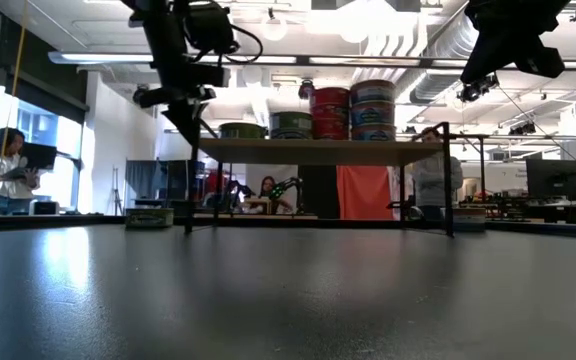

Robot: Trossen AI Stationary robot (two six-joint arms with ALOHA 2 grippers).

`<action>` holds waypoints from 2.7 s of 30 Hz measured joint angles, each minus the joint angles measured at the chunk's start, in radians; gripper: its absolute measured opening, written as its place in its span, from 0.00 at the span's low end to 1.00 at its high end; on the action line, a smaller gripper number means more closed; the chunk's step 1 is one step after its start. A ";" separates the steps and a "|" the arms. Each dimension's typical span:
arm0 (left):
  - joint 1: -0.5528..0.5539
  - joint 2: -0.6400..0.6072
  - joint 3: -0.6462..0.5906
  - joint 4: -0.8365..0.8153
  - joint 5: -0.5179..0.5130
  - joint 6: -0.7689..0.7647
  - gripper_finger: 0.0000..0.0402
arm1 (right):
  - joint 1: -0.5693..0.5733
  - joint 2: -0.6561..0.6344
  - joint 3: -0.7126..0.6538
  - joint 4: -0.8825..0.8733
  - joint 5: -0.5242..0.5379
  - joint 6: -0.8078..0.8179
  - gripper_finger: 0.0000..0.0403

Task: Stack canned seafood by type on shelf
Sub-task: Adjust the shelf, then stack the green tuna can on top of the green tuna can on the shelf

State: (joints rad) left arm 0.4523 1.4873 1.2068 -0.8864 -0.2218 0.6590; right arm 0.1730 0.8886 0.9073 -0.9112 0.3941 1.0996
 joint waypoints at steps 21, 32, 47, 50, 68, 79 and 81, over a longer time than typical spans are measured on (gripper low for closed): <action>0.328 -0.033 -0.030 -0.047 0.079 -0.175 0.00 | 0.000 0.000 0.000 0.015 0.007 0.026 0.00; 0.365 0.066 -0.148 0.023 -0.010 -0.213 0.00 | -0.009 0.002 0.000 0.036 0.034 0.026 0.00; 0.371 0.223 -0.146 0.044 0.010 -0.212 0.00 | -0.016 0.002 0.000 0.078 0.020 0.026 0.00; 0.373 0.222 -0.145 0.042 0.034 -0.217 0.00 | -0.016 0.002 0.000 0.089 0.020 0.047 0.00; 0.209 -0.133 -0.468 0.059 0.165 -0.562 0.00 | -0.015 0.002 0.000 0.128 0.021 0.030 0.00; -0.162 -0.140 -0.517 0.099 0.103 -0.853 0.00 | -0.015 0.002 0.000 0.132 -0.029 -0.008 0.00; -0.208 -0.136 -0.534 0.116 0.064 -0.898 0.00 | -0.014 0.002 0.000 0.139 -0.038 -0.008 0.00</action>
State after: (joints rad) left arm 0.2443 1.3510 0.6731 -0.7705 -0.1574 -0.2394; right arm 0.1593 0.8902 0.9077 -0.7725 0.3559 1.0912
